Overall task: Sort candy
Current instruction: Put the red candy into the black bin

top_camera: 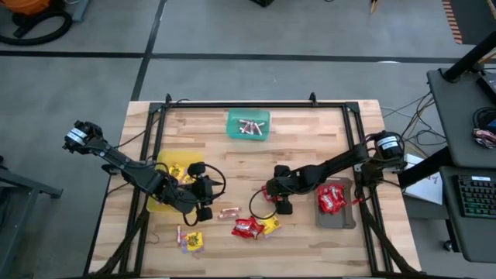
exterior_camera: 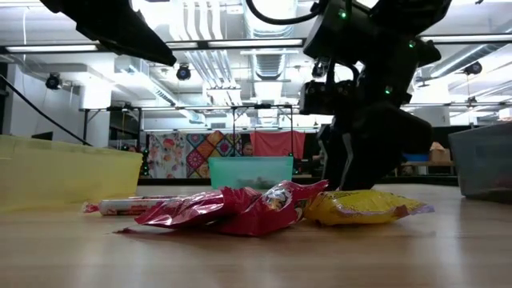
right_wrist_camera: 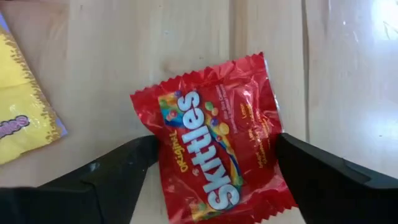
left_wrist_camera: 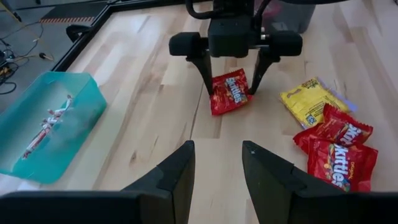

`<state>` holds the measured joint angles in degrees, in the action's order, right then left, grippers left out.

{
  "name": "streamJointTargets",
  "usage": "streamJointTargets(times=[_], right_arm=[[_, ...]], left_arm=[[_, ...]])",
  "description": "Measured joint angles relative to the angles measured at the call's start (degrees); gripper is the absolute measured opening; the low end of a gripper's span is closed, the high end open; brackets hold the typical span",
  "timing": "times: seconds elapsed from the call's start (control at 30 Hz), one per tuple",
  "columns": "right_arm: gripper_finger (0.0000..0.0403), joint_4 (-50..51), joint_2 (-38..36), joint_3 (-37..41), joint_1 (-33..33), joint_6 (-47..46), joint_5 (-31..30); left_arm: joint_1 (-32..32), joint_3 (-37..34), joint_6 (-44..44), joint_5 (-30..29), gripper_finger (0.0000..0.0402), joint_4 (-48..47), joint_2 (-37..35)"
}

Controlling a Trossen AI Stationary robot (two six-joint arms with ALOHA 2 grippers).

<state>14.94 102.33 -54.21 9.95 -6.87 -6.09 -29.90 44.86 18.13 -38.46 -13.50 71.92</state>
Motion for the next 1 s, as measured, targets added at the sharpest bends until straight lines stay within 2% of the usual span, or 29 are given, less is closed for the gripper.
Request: streamJointTargets(times=[0.33, 0.53, 1.0], right_arm=[[0.0231, -0.8, -2.1, 0.1, -0.3, 0.0, 2.3], [0.0184, 0.0, -5.1, 0.4, -0.6, 0.0, 1.3], [0.0093, 3.4, -17.9, 0.2, -0.5, -3.6, 1.8]], left_arm=[[0.0, 0.0, 0.0, 0.0, 0.0118, 0.6, 0.0], [0.0, 0.0, 0.0, 0.0, 0.0118, 0.7, 0.0], [0.0, 0.0, 0.4, 0.0, 0.0118, 0.8, 0.0]])
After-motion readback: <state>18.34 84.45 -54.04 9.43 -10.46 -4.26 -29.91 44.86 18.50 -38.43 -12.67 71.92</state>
